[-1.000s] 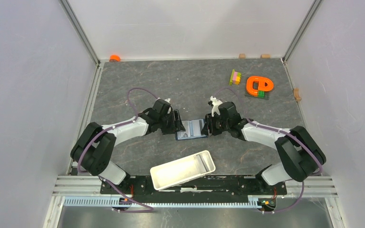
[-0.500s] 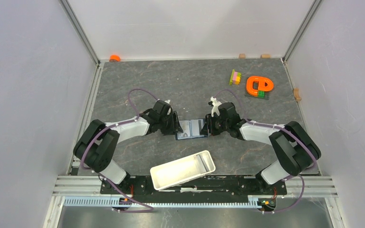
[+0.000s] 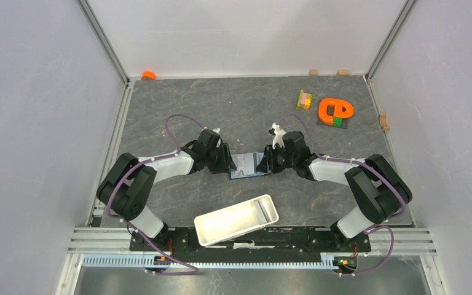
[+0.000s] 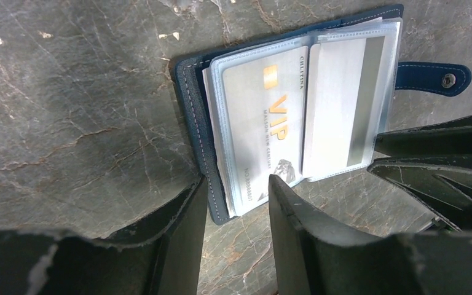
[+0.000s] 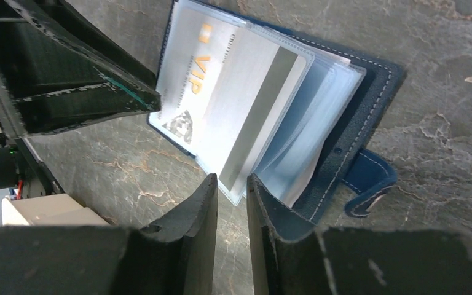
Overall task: Put the credit cards into the card holder
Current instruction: Insert the credit card into the card holder.
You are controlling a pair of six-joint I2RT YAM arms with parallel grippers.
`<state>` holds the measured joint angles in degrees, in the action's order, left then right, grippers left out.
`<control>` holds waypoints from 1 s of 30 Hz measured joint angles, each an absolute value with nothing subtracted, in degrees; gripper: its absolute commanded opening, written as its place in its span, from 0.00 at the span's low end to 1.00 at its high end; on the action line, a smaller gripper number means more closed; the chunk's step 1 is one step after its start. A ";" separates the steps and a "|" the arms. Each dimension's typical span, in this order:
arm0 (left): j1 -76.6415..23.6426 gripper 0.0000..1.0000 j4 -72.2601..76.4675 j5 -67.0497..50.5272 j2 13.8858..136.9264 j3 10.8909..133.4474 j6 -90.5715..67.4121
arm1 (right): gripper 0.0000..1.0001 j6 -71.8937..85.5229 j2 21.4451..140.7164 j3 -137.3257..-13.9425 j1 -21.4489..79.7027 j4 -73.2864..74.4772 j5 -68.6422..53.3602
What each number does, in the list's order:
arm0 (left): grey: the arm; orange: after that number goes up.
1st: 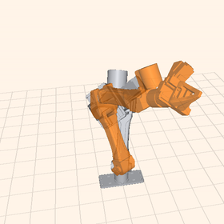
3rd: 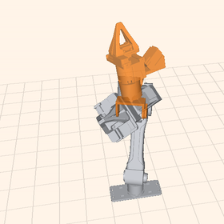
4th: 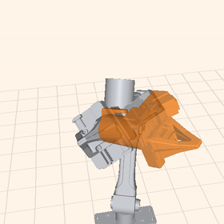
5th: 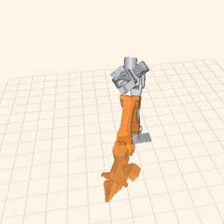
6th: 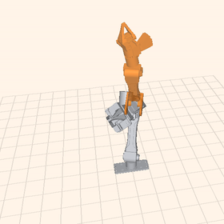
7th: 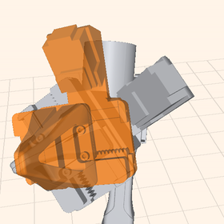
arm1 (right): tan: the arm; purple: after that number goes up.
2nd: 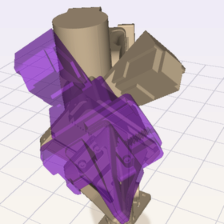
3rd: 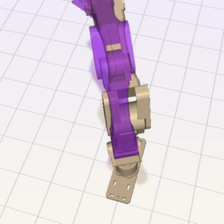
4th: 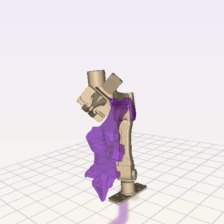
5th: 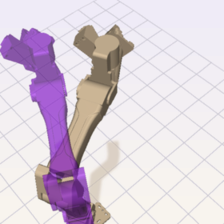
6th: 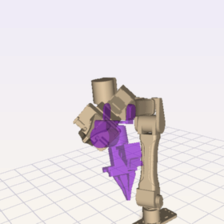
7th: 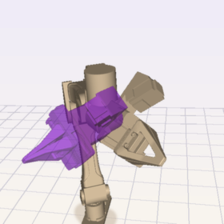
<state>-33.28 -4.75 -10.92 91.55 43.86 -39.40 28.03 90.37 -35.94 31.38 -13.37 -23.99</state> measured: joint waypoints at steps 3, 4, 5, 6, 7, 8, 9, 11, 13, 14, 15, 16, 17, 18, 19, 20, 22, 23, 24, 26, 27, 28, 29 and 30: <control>-33.28 0.48 -4.38 -11.07 91.77 43.86 -39.40 | 0.29 28.32 89.69 -35.81 31.38 -14.28 -24.43; -33.28 0.48 -4.21 -11.07 91.81 43.86 -39.40 | 0.29 28.34 89.47 -35.81 31.38 -14.63 -24.51; -33.28 0.48 -4.12 -11.09 91.85 43.86 -39.40 | 0.29 28.45 89.30 -35.81 31.38 -15.05 -24.69; -33.28 0.48 -4.10 -11.11 91.90 43.86 -39.40 | 0.29 28.47 89.30 -35.81 31.38 -15.49 -24.86; -33.28 0.48 -4.10 -11.11 91.90 43.86 -39.40 | 0.29 28.51 89.30 -35.81 31.38 -15.94 -25.04; -33.28 0.48 -4.10 -11.16 91.90 43.86 -39.40 | 0.29 28.64 89.30 -35.81 31.38 -16.29 -25.30; -33.28 0.47 -4.10 -11.18 91.90 43.86 -39.40 | 0.29 28.69 89.30 -35.81 31.40 -16.60 -25.56; -33.28 0.47 -4.10 -11.31 91.90 43.86 -39.40 | 0.30 28.73 89.30 -35.81 31.40 -17.15 -25.87; -33.28 0.47 -4.05 -11.51 91.90 43.86 -39.40 | 0.31 28.73 89.30 -35.81 31.48 -17.56 -26.04; -33.26 0.47 -4.01 -11.57 91.92 43.86 -39.40 | 0.32 28.71 89.30 -35.81 31.53 -17.74 -26.09; -33.26 0.47 -4.01 -11.68 91.92 43.86 -39.38 | 0.32 28.69 89.30 -35.81 31.70 -17.96 -26.04; -33.26 0.47 -3.95 -11.75 91.98 43.86 -39.40 | 0.33 28.64 89.30 -35.81 31.81 -18.11 -26.02; -33.23 0.47 -3.88 -11.97 92.03 43.86 -39.40 | 0.33 28.56 89.25 -35.81 32.01 -18.15 -25.91; -33.23 0.47 -3.84 -12.05 92.09 43.86 -39.40 | 0.33 28.36 89.19 -35.83 32.25 -18.13 -25.74; -33.21 0.47 -3.73 -12.16 92.12 43.86 -39.40 | 0.33 28.01 89.08 -35.90 32.58 -18.02 -25.41; -33.21 0.47 -3.66 -12.21 92.16 43.86 -39.40 | 0.33 27.62 89.08 -36.12 32.97 -17.80 -25.06; -33.23 0.47 -3.46 -12.45 92.27 43.86 -39.40 | 0.34 26.96 89.08 -36.69 33.63 -17.19 -24.32; -33.23 0.47 -3.38 -12.56 92.27 43.86 -39.40 | 0.34 26.59 89.08 -37.10 33.95 -16.73 -23.79; -33.23 0.47 -3.33 -12.58 92.29 43.86 -39.40 | 0.34 26.17 89.08 -37.56 34.28 -16.27 -23.11; -33.23 0.47 -3.33 -12.60 92.29 43.86 -39.40 | 0.35 25.43 89.08 -38.33 34.76 -15.46 -21.82; -33.23 0.47 -3.31 -12.60 92.29 43.86 -39.40 | 0.36 25.10 89.08 -38.59 34.92 -15.09 -21.28; -33.23 0.47 -3.33 -12.58 92.29 43.86 -39.40 | 0.37 24.75 89.08 -38.83 35.09 -14.70 -20.60; -33.23 0.47 -3.31 -12.58 92.29 43.86 -39.40 | 0.38 24.43 89.08 -39.03 35.24 -14.26 -20.21; -33.23 0.47 -3.33 -12.60 92.29 43.86 -39.40 | 0.39 24.12 89.08 -39.20 35.42 -13.91 -19.66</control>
